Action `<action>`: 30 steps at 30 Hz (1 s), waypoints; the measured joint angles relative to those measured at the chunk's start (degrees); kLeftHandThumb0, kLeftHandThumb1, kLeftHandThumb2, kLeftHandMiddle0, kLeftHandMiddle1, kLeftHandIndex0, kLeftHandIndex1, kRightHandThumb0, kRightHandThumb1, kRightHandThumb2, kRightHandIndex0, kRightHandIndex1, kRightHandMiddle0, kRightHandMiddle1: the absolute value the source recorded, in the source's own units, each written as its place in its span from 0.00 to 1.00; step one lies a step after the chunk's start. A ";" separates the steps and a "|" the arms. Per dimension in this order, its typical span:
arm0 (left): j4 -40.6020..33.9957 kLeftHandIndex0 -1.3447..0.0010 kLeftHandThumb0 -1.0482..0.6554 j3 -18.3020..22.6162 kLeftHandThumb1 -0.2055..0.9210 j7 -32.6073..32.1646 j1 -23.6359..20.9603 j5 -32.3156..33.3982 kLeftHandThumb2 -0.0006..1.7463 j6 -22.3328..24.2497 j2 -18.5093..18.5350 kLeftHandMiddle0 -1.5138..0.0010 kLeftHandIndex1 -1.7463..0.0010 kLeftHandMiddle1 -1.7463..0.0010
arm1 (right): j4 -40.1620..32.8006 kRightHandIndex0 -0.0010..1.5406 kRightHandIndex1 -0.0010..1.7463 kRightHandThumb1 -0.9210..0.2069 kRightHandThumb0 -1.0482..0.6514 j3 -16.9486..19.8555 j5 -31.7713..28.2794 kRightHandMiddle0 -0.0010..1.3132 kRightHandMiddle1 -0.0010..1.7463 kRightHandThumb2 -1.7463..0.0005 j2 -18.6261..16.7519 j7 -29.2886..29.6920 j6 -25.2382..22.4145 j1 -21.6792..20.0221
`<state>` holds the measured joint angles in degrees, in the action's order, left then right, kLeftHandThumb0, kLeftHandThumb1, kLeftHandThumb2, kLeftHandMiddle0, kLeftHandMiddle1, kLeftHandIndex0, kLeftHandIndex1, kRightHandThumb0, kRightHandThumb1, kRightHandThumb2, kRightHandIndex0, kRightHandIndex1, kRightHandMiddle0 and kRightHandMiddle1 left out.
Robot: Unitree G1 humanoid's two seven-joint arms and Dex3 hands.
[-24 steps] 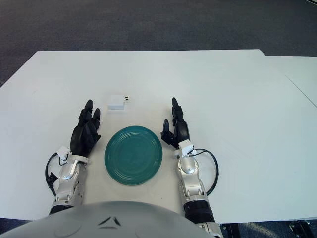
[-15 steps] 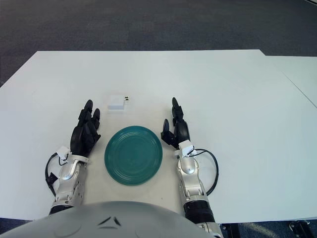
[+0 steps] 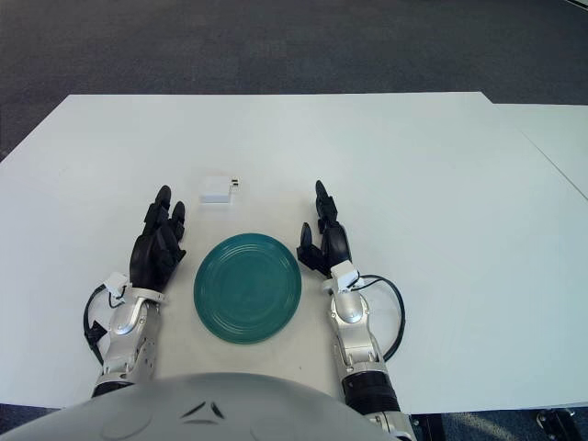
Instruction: Put the charger into the plate.
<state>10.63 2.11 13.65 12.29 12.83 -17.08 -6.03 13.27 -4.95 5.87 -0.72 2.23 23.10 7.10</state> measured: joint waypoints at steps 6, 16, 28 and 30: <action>0.32 0.99 0.00 0.06 1.00 -0.01 -0.20 0.00 0.50 -0.11 0.02 1.00 1.00 1.00 | 1.11 0.00 0.00 0.00 0.10 0.44 -0.64 0.01 0.01 0.46 -0.38 0.16 0.50 -0.56; 4.89 0.97 0.00 6.72 1.00 -2.16 -10.46 -1.54 0.55 0.61 8.50 0.99 0.99 1.00 | 2.79 0.00 0.00 0.00 0.10 1.11 -0.64 0.02 0.01 0.46 -1.15 1.37 0.45 -2.11; -1.86 0.94 0.00 6.11 1.00 -11.76 -18.98 -30.17 0.44 2.99 26.84 1.00 0.97 1.00 | 4.57 0.00 0.00 0.00 0.08 1.10 -0.36 0.03 0.02 0.44 -0.42 1.64 2.44 -5.08; -3.06 0.94 0.00 4.76 1.00 -12.42 -20.75 -35.25 0.43 3.59 29.16 1.00 0.96 1.00 | 4.92 0.00 0.00 0.00 0.08 0.98 -0.41 0.02 0.01 0.44 -0.27 1.25 2.42 -5.31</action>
<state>7.57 6.87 1.23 -8.46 -22.43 -13.49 23.13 18.19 -3.97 5.47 -0.99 3.48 25.52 1.79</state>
